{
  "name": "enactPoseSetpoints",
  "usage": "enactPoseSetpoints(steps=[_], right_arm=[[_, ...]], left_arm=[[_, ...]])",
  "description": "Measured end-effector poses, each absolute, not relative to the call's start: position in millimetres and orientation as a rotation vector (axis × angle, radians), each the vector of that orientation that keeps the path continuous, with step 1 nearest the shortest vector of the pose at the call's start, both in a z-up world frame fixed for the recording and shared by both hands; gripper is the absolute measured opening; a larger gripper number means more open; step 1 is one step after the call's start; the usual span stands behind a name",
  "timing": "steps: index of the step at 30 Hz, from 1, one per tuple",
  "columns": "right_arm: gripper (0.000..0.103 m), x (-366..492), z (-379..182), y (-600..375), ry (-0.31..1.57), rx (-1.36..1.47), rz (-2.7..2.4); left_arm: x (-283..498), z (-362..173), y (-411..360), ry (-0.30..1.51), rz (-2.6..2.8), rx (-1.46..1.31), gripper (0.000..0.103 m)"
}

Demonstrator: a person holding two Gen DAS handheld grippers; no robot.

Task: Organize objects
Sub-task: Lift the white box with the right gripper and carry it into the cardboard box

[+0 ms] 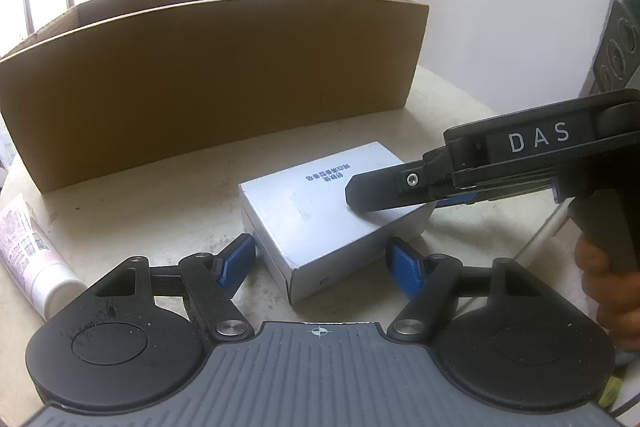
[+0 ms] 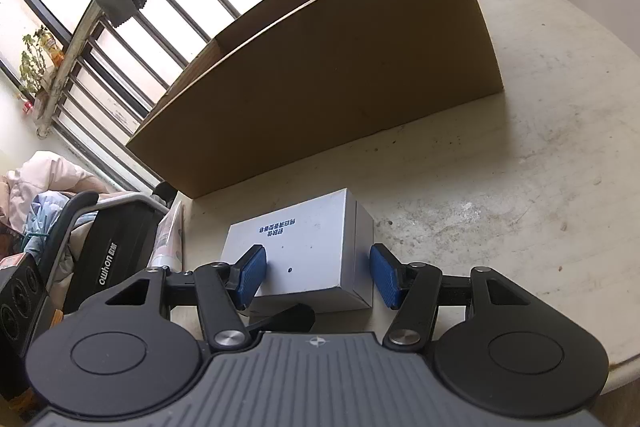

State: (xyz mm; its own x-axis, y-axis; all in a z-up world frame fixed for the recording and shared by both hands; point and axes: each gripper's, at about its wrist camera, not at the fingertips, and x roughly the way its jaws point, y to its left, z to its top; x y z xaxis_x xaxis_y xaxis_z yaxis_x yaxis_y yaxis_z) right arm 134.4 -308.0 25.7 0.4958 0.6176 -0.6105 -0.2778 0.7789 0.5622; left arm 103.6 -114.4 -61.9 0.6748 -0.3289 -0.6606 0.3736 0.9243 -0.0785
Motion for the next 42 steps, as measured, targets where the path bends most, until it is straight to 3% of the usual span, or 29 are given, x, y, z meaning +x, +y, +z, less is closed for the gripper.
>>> enactPoseSetpoints(steps=[42], right_arm=[[0.061, 124, 75, -288, 0.769, 0.382, 0.604]], left_arm=[[81, -13, -91, 0.580, -0.351, 0.042, 0.072]])
